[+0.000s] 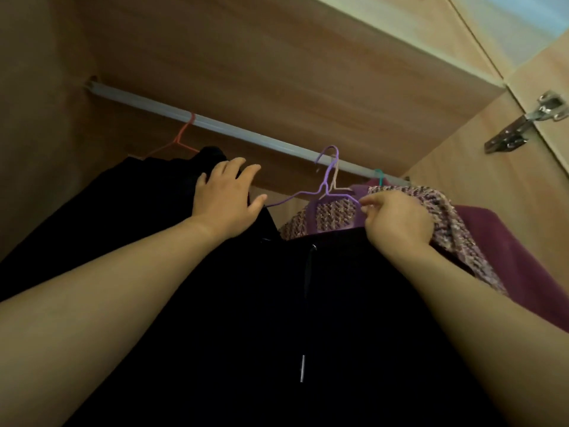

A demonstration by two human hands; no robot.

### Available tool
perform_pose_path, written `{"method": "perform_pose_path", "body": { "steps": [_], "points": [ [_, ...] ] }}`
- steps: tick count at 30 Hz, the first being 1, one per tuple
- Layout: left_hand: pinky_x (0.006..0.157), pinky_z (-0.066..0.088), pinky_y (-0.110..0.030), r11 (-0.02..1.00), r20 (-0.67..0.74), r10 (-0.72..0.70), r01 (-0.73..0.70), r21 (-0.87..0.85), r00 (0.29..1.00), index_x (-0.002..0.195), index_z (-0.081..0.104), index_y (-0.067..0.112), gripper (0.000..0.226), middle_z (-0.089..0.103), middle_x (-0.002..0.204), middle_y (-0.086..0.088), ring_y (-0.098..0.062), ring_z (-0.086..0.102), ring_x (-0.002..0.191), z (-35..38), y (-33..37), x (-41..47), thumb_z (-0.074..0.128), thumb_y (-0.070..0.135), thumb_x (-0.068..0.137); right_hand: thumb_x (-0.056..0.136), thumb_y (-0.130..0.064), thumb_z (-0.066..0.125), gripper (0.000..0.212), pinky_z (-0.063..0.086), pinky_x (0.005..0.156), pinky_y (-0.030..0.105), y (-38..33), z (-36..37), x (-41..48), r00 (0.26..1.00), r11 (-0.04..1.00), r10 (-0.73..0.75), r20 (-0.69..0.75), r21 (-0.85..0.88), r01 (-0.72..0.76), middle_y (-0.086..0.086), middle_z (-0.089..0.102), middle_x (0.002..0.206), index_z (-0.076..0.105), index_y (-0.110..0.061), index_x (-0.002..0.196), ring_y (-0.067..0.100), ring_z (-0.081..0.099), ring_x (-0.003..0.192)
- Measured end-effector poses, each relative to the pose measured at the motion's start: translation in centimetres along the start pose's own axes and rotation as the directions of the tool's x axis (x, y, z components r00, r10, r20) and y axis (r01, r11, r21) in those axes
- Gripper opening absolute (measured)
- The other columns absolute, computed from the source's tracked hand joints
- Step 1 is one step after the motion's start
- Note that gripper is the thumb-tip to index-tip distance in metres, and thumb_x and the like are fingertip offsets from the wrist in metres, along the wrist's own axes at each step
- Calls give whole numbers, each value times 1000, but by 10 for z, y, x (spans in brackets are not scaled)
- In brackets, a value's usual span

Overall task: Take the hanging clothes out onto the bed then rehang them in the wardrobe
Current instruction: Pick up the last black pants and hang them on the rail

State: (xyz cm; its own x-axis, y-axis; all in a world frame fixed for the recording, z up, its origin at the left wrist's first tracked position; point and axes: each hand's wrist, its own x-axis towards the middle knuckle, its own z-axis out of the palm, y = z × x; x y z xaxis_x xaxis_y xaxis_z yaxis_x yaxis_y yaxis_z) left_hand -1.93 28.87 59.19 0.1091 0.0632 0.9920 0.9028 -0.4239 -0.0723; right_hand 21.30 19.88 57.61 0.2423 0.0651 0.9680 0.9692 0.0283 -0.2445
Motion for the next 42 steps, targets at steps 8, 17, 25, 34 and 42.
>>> {"method": "perform_pose_path", "body": {
  "steps": [8,17,25,34,42],
  "points": [
    [91,38,-35,984,-142,117,-134,-117,983,98,58,22,50,52,102,3,-18,47,104,16,-38,26,37,64,79,92,-29,53,21,37,68,29,-20,46,60,1000,997,-5,10,75,4,1,68,107,67,-33,107,28,60,101],
    [84,38,-29,950,-268,173,-232,-208,948,94,61,22,51,51,95,5,-12,45,100,35,-52,24,35,64,79,92,-32,54,19,36,66,29,-35,71,76,997,997,-47,-59,60,51,2,68,107,68,-30,105,29,60,101],
    [87,43,-43,928,-282,254,-315,-199,925,96,63,24,48,50,94,7,-16,48,101,36,-63,25,35,62,84,90,-27,56,18,41,72,31,-52,72,102,993,999,-37,-109,29,41,10,66,107,69,-27,103,33,60,101],
    [90,42,-40,904,-255,238,-310,-296,937,96,62,24,47,51,95,8,-13,44,104,30,-69,18,35,61,83,91,-31,54,19,48,77,33,-54,100,82,997,996,-77,22,46,76,1,68,109,68,-31,103,27,61,100],
    [90,43,-40,902,-239,231,-299,-311,943,97,62,25,49,51,98,8,-12,45,105,27,-69,16,34,62,83,86,-36,62,29,46,87,28,-33,80,68,954,951,-290,79,138,277,-4,66,113,65,-25,112,17,59,105]
  ]
}}
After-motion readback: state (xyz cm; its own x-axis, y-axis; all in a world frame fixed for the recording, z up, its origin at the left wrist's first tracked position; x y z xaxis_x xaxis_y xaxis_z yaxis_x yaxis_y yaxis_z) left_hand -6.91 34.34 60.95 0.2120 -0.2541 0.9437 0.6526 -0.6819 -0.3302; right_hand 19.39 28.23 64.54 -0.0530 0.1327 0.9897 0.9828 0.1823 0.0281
